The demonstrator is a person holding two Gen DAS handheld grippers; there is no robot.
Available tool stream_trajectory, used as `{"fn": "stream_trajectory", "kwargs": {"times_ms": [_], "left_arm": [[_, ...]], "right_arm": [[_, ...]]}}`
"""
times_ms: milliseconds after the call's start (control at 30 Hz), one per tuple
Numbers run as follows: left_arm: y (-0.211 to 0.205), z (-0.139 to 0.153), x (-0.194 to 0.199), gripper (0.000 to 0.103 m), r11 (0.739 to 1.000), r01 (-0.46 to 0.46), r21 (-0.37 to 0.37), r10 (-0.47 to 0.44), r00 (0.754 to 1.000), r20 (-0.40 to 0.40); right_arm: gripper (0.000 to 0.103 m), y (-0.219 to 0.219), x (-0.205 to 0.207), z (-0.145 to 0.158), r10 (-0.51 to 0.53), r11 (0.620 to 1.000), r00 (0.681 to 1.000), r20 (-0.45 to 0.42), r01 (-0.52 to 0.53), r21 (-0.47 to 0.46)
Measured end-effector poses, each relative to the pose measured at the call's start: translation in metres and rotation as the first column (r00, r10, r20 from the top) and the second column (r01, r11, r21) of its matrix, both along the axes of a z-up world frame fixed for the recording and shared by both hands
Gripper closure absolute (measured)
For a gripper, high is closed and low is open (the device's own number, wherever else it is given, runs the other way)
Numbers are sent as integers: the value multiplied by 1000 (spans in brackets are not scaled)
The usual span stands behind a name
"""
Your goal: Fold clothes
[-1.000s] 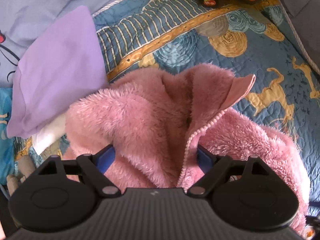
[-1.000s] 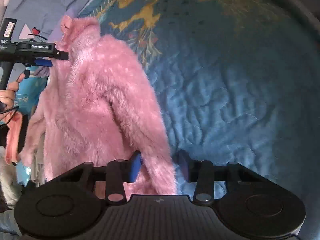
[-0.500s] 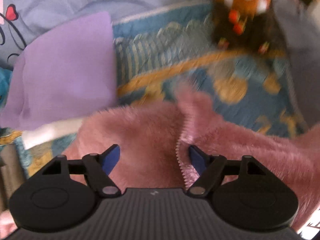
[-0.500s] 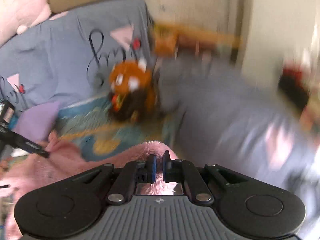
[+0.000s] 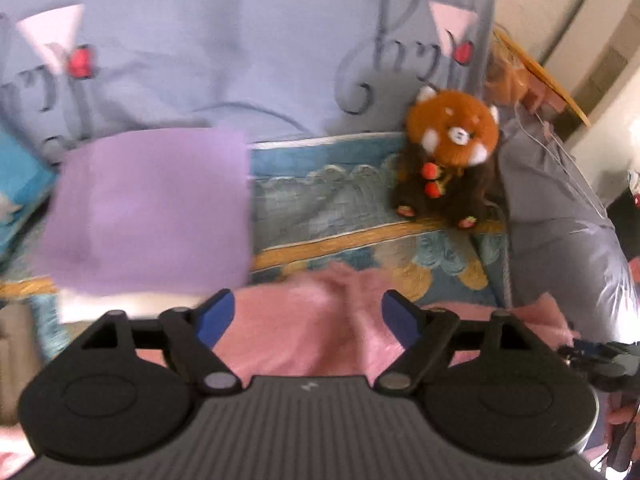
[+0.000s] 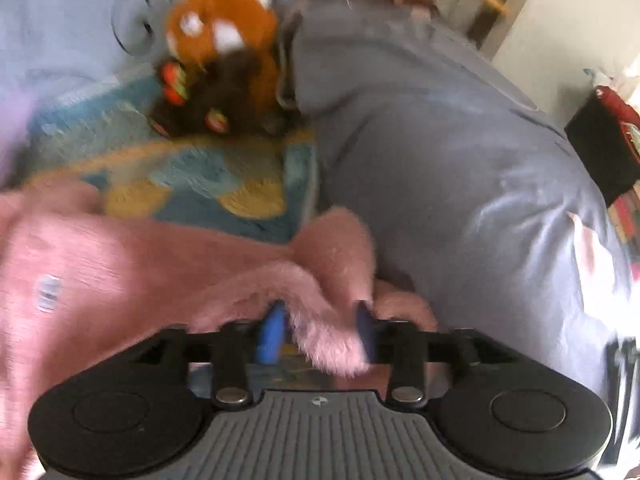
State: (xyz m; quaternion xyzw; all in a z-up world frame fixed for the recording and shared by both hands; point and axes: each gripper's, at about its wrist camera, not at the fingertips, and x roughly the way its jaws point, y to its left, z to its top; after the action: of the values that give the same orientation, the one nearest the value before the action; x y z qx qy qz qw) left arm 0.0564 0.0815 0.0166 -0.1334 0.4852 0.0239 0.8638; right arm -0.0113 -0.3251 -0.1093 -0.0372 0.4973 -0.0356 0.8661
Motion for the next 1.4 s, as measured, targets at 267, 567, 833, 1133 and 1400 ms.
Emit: {"fn": "stream_trajectory", "kwargs": {"times_ms": [267, 567, 833, 1133, 1400], "left_arm": [[40, -48, -109, 17, 989, -134, -60, 120, 975, -189], [-14, -96, -172, 1, 993, -100, -63, 79, 960, -269], [-88, -110, -173, 0, 985, 129, 111, -100, 967, -234], [-88, -133, -198, 0, 977, 147, 155, -92, 944, -318], [-68, -142, -216, 0, 954, 123, 272, -21, 936, -351]], "right_arm": [[45, 13, -114, -59, 237, 937, 928, -288, -140, 321], [94, 13, -137, -129, 233, 866, 917, -325, -44, 497], [96, -1, -184, -79, 135, 889, 918, -373, 54, 455], [86, -15, -212, -112, -90, 892, 846, -526, 304, 335], [52, 18, -138, -25, 7, 982, 981, -194, 30, 187]]}}
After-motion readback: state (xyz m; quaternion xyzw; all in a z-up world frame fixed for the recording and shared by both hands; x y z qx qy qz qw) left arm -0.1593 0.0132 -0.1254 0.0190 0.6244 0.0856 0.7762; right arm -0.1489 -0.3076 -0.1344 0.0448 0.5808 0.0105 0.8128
